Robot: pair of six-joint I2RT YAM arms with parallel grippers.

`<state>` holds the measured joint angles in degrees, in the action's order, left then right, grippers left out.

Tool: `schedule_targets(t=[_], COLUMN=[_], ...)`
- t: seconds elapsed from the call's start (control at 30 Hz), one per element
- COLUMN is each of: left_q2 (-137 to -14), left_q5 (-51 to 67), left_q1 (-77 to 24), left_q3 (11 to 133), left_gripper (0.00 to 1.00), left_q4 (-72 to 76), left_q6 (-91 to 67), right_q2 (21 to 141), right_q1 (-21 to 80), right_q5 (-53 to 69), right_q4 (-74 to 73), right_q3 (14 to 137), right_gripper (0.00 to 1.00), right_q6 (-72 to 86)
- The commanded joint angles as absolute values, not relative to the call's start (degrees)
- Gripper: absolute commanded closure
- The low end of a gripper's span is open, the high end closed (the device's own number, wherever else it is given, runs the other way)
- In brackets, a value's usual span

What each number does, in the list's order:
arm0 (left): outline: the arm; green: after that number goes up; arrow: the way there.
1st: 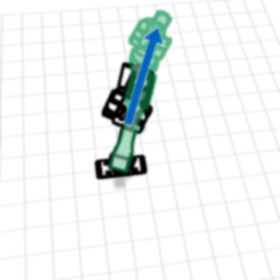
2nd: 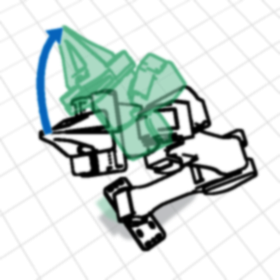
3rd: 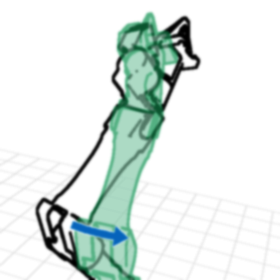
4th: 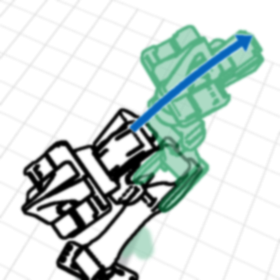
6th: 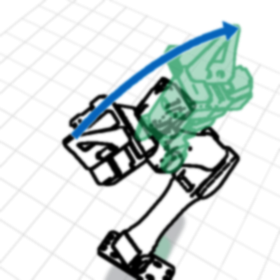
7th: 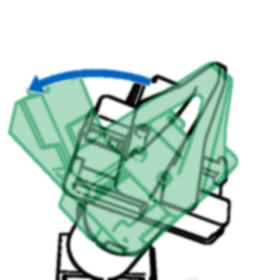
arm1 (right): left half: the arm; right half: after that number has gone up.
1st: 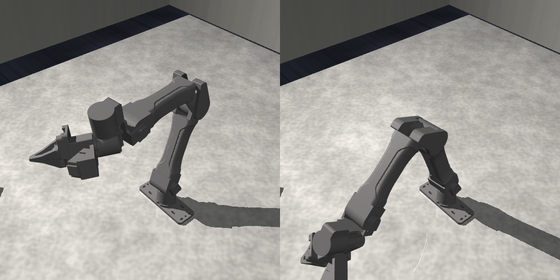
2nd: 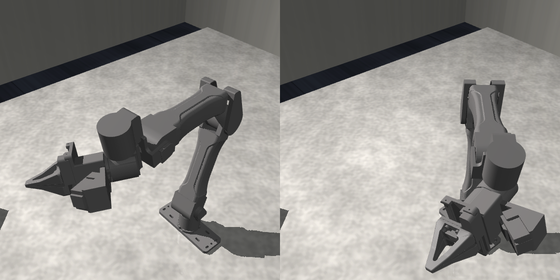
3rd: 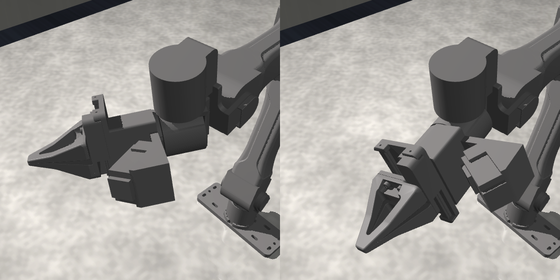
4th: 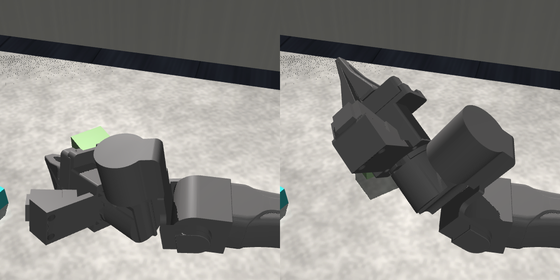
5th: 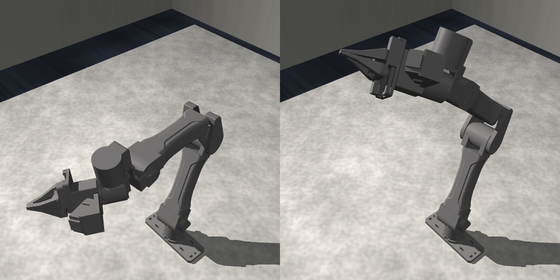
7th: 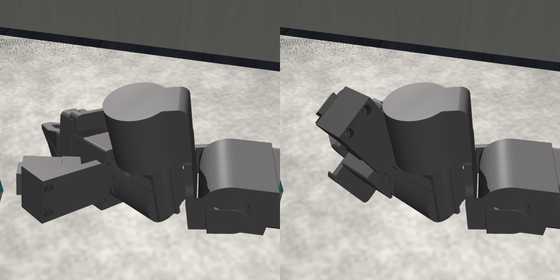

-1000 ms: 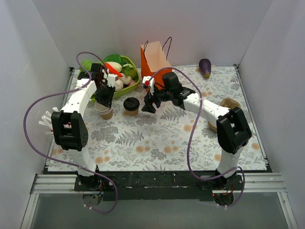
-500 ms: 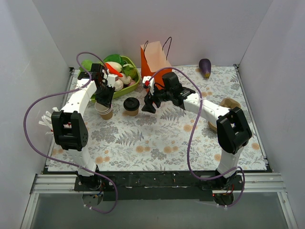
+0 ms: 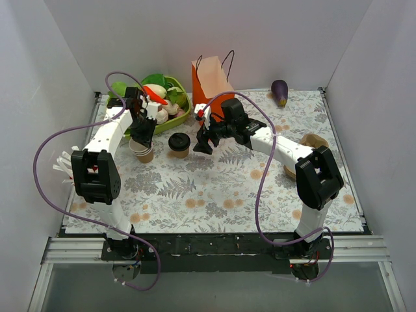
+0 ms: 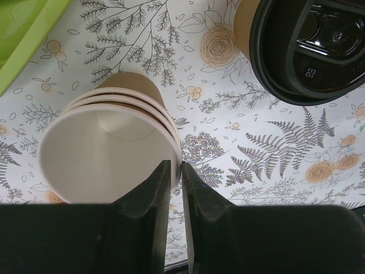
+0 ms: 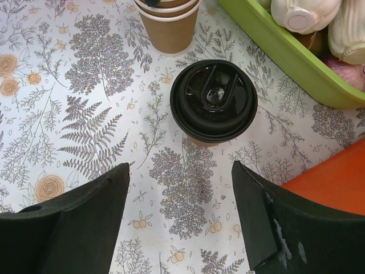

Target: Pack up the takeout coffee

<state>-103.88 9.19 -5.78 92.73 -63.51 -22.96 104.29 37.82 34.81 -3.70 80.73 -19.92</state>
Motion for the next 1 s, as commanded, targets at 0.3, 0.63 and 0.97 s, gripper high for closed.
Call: schedule_targets(t=[0.3, 0.63, 0.97], left_q2=[-101.34, -97.48, -94.4], left_q5=[4.4, -2.98, -0.26], left_q1=[-5.62, -7.65, -8.09], left_q3=[99.31, 95.01, 92.03], left_gripper=[1.0, 1.0, 1.0], left_q4=[-68.11, -70.23, -66.1], left_q6=[-19.16, -14.06, -19.86], right_q2=[101.69, 103.53, 117.23], right_q1=[37.53, 37.53, 44.81], right_q5=[34.8, 35.07, 24.71], right_q4=[-1.67, -0.62, 5.53], right_q3=[80.59, 82.44, 97.99], right_gripper=[0.21, 0.21, 0.12], right_q6=[-20.48, -16.45, 6.67])
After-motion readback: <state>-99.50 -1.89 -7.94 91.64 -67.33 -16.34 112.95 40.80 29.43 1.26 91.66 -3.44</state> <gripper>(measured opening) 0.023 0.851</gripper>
